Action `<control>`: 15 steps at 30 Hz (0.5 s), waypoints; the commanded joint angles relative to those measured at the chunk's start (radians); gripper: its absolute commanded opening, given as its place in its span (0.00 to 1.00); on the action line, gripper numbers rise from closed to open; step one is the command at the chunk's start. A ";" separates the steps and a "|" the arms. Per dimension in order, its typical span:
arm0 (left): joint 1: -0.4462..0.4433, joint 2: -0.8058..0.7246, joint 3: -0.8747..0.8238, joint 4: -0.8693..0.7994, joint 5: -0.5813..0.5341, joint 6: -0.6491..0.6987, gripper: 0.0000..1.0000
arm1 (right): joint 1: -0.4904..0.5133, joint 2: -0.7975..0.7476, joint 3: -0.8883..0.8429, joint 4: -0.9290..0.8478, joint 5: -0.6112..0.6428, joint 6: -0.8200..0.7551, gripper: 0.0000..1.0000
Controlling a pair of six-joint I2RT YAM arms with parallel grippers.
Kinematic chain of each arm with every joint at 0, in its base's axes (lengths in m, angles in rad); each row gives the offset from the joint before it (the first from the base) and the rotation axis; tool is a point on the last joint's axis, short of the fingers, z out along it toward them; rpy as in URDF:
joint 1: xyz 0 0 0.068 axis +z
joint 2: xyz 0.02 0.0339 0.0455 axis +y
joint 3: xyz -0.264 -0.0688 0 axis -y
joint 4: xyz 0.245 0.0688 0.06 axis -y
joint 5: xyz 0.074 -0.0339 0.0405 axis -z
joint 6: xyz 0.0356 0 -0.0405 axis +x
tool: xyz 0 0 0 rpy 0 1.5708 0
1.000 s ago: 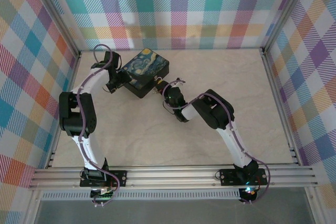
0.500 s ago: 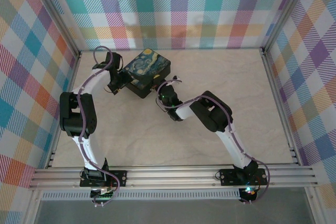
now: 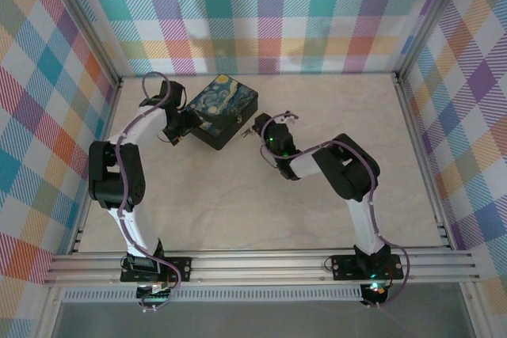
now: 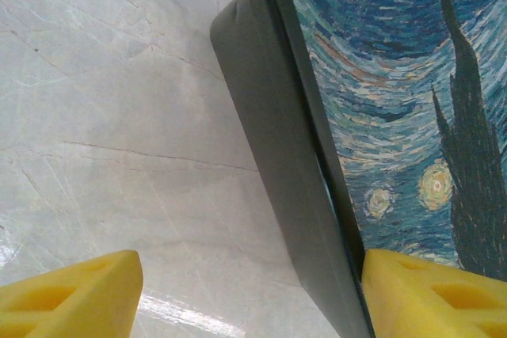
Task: Unlock the padlock with the key
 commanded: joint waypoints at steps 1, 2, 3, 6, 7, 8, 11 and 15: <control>0.007 -0.020 -0.002 -0.126 0.002 0.072 0.72 | -0.048 -0.115 -0.030 -0.113 -0.207 -0.144 0.30; 0.007 -0.025 0.003 -0.129 0.005 0.086 0.72 | -0.061 -0.138 -0.034 -0.150 -0.257 -0.191 0.35; 0.005 -0.036 0.008 -0.130 0.009 0.100 0.73 | -0.073 -0.163 -0.034 -0.201 -0.314 -0.253 0.39; 0.005 -0.079 0.018 -0.138 0.006 0.124 0.74 | -0.089 -0.230 -0.012 -0.348 -0.470 -0.436 0.49; 0.004 -0.094 0.020 -0.143 0.001 0.134 0.75 | -0.089 -0.252 -0.002 -0.422 -0.509 -0.507 0.67; 0.003 -0.107 0.023 -0.150 -0.007 0.141 0.76 | -0.090 -0.271 0.009 -0.482 -0.543 -0.561 1.00; 0.001 -0.159 0.007 -0.138 -0.046 0.183 0.80 | -0.103 -0.347 0.019 -0.664 -0.591 -0.728 1.00; 0.006 -0.229 -0.081 -0.042 -0.118 0.215 1.00 | -0.176 -0.490 -0.008 -0.913 -0.581 -0.898 1.00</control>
